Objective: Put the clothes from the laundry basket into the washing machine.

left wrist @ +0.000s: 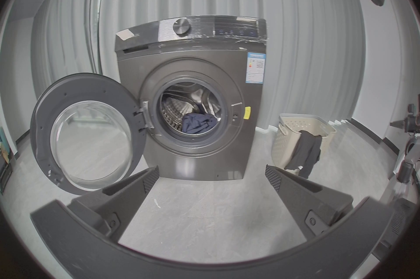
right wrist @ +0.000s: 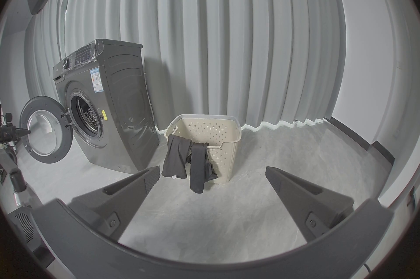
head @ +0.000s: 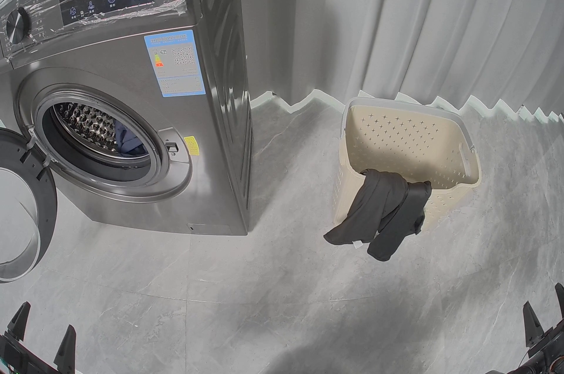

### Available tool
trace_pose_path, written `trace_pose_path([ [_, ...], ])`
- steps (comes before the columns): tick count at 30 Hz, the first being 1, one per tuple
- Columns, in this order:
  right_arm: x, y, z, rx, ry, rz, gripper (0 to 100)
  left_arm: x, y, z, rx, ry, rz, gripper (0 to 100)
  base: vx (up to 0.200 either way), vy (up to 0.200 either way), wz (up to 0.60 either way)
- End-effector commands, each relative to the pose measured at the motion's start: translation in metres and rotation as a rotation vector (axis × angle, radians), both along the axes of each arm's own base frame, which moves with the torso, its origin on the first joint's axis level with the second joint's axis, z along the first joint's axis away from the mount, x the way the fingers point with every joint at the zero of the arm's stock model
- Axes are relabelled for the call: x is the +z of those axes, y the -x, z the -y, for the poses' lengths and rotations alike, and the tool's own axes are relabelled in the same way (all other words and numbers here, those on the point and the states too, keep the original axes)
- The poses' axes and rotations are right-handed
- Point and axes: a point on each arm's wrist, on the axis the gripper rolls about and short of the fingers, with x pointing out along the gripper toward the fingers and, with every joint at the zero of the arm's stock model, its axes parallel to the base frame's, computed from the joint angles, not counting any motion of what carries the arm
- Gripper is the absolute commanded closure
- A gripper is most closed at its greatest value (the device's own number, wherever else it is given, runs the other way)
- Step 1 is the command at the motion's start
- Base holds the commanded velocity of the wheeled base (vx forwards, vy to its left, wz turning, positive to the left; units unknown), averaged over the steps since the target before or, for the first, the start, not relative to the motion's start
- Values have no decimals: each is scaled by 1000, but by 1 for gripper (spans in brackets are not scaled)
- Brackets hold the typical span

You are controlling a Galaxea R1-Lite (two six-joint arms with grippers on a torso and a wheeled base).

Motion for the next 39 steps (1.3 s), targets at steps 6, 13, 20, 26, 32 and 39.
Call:
trace_pose_path([
  [6,-4,-2,0,-1,10,-22,0,-5,0,1,-25,-1,-2,0,0,-100,0],
  [13,-4,-2,0,2,10,-22,0,-5,0,1,-25,-3,-2,0,0,-200,0],
  [20,-4,-2,0,2,10,-22,0,-5,0,1,-25,-1,-2,0,0,-200,0],
  [26,-4,-2,0,2,10,-22,0,-5,0,0,-25,3,-2,0,0,-200,0],
  [32,-4,-2,0,2,10,-22,0,-5,0,0,-25,14,-2,0,0,-167,0],
  [39,-4,-2,0,2,13,-22,0,-5,0,0,-25,20,-2,0,0,0,0],
])
